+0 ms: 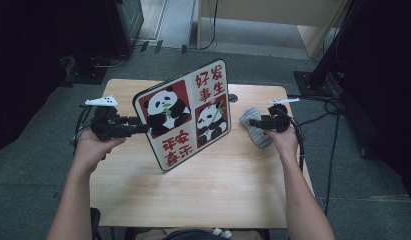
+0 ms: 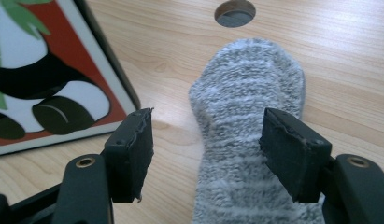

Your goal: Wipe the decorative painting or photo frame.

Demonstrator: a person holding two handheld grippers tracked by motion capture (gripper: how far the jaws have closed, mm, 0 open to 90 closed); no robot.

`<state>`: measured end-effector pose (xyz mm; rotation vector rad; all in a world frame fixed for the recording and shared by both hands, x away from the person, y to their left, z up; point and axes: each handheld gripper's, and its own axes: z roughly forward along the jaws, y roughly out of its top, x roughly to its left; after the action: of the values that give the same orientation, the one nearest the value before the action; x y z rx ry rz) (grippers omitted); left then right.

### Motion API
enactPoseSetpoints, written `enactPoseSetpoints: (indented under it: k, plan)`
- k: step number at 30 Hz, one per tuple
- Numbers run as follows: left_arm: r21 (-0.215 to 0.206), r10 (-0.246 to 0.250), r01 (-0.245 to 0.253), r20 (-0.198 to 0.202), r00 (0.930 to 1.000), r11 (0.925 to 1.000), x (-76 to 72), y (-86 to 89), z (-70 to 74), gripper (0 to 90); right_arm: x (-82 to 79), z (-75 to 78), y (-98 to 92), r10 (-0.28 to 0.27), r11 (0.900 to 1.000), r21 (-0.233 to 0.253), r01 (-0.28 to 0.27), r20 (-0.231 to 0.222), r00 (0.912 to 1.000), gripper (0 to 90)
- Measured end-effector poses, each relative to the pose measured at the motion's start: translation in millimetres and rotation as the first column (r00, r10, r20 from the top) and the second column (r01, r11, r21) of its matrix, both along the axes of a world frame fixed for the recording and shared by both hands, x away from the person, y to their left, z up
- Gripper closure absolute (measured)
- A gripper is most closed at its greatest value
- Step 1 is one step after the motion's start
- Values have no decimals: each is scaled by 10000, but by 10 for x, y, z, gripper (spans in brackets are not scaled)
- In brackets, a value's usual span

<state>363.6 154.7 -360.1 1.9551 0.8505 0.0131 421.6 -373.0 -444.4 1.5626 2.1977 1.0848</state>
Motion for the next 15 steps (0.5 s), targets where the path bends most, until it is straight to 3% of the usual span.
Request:
enactPoseSetpoints:
  k: [15]
  plan:
    - [-19,308,-307,254,9992,9995,9,40,-21,438,-278,108,191,685,9974,-263,-676,342,9971,349]
